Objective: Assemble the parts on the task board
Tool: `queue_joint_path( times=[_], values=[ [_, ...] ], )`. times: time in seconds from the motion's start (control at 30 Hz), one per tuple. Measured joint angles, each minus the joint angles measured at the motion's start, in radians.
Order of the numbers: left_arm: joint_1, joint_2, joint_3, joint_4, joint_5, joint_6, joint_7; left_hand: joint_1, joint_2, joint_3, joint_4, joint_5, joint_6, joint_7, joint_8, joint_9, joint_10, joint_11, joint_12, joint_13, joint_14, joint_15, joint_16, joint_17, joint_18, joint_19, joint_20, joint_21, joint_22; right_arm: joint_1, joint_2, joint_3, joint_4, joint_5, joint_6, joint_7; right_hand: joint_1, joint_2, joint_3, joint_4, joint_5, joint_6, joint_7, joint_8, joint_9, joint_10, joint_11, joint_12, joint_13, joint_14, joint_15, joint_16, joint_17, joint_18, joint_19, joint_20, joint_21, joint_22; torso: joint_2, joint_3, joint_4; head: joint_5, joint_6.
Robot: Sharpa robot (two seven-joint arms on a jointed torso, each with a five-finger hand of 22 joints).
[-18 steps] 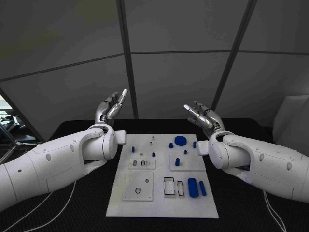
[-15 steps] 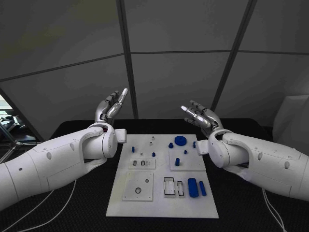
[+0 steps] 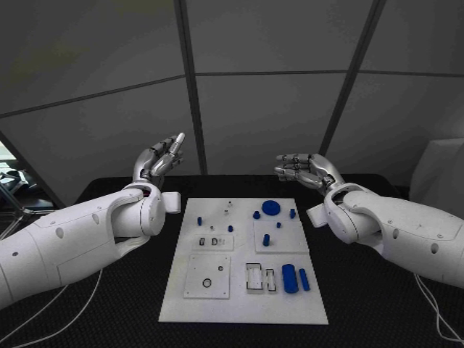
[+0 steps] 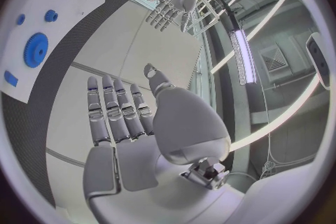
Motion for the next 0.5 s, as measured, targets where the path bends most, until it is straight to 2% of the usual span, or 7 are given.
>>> queue_joint_path(
  times=[0.03,0.13,0.23,0.33,0.37,0.4,0.5],
  values=[
    [0.0,-0.004,0.0,0.005,0.0,0.005,0.0,0.012,0.0,-0.001,-0.006,0.0,0.036,0.002,0.009,0.003,0.062,0.005,0.013,0.006,0.053,0.0,0.014,0.005,0.0,0.047,0.0,0.023,0.01,0.002,0.0,0.0,0.001,-0.023,-0.002,0.0,0.006,-0.004,0.004,-0.004,0.0,0.029,0.005,0.003,0.0,0.026,-0.004,0.0,0.0,0.027,-0.005,0.005,0.0,0.012,0.015,-0.003,0.008,0.001,0.002,0.0001,0.0,-0.001,0.001],
    [0.0,-0.018,0.0,0.022,-0.001,0.018,-0.001,0.026,0.003,-0.013,-0.018,0.0,0.169,0.014,0.032,0.013,0.242,-0.002,0.042,0.015,0.237,-0.014,0.055,0.016,0.0,0.219,-0.002,0.108,0.046,0.009,-0.003,0.0,0.003,-0.093,-0.007,-0.005,0.009,-0.008,0.018,-0.018,0.004,0.101,0.017,0.006,0.0,0.095,-0.017,0.0,0.001,0.1,-0.021,0.005,0.002,0.012,0.059,-0.012,0.028,0.005,0.008,0.0002,0.0,-0.002,0.003],
    [0.0,-0.036,0.0,0.04,-0.004,0.025,-0.003,0.048,-0.003,-0.037,-0.031,0.0,0.257,0.029,0.041,0.017,0.367,-0.016,0.056,0.02,0.32,-0.03,0.065,0.017,0.0,0.275,-0.003,0.138,0.055,0.022,-0.007,-0.001,0.001,-0.156,-0.006,-0.016,0.013,-0.011,0.033,-0.033,0.005,0.161,0.032,0.006,0.0,0.155,-0.029,-0.004,0.001,0.166,-0.036,0.005,0.003,0.012,0.1,-0.025,0.047,0.007,0.017,0.0002,0.0012,-0.003,0.007],
    [0.0,-0.054,0.0,0.059,-0.011,0.027,-0.006,0.083,-0.007,-0.056,-0.05,0.0,0.348,0.041,0.057,0.022,0.444,-0.033,0.072,0.022,0.385,-0.049,0.081,0.019,0.001,0.323,-0.004,0.166,0.064,0.036,-0.009,0.0,-0.001,-0.217,0.0,-0.032,0.013,-0.011,0.047,-0.04,0.005,0.198,0.041,-0.001,0.0,0.193,-0.037,-0.016,0.001,0.211,-0.047,0.005,0.004,0.012,0.131,-0.033,0.063,0.01,0.026,0.0001,0.0035,-0.004,0.01],
    [0.0,-0.059,0.0,0.065,-0.014,0.028,-0.007,0.097,-0.007,-0.064,-0.058,0.0,0.384,0.046,0.063,0.024,0.467,-0.039,0.079,0.023,0.411,-0.056,0.088,0.022,0.016,0.343,-0.006,0.178,0.068,0.039,-0.009,0.0,-0.002,-0.236,0.003,-0.037,0.013,-0.012,0.053,-0.041,0.005,0.209,0.04,-0.004,0.0,0.205,-0.039,-0.021,0.001,0.225,-0.05,0.005,0.005,0.012,0.142,-0.037,0.07,0.012,0.03,-0.0001,0.0044,-0.004,0.01],
    [0.0,-0.065,0.0,0.074,-0.017,0.028,-0.008,0.112,-0.008,-0.068,-0.069,0.0,0.409,0.053,0.066,0.024,0.491,-0.045,0.084,0.024,0.438,-0.063,0.093,0.025,0.065,0.363,-0.009,0.191,0.072,0.043,-0.01,0.0,-0.002,-0.256,0.007,-0.044,0.018,-0.016,0.056,-0.044,0.005,0.219,0.039,-0.004,0.0,0.216,-0.041,-0.022,0.001,0.238,-0.053,0.005,0.005,0.012,0.153,-0.041,0.077,0.014,0.033,-0.0004,0.0054,-0.005,0.01],
    [0.0,-0.089,0.0,0.108,-0.03,0.029,-0.01,0.151,-0.008,-0.078,-0.102,0.0,0.457,0.069,0.074,0.024,0.558,-0.063,0.103,0.027,0.516,-0.084,0.111,0.04,0.062,0.415,-0.024,0.225,0.085,0.061,-0.01,0.0,-0.002,-0.335,0.025,-0.071,0.009,-0.027,0.073,-0.053,0.005,0.249,0.031,-0.009,0.0,0.252,-0.05,-0.031,0.002,0.289,-0.069,0.008,0.012,0.012,0.202,-0.059,0.113,0.028,0.045,-0.0011,0.0093,-0.009,0.01]
  ],
)
